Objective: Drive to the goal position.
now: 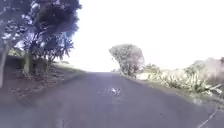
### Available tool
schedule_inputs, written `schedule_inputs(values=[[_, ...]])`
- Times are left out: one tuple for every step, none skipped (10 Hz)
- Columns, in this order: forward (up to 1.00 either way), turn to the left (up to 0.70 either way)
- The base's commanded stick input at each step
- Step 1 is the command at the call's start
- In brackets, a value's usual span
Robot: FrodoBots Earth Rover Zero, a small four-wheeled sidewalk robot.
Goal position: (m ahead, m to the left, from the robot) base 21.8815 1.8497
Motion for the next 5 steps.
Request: schedule_inputs(values=[[1.0,0.0],[1.0,0.0],[1.0,0.0],[1.0,0.0],[1.0,0.0]])
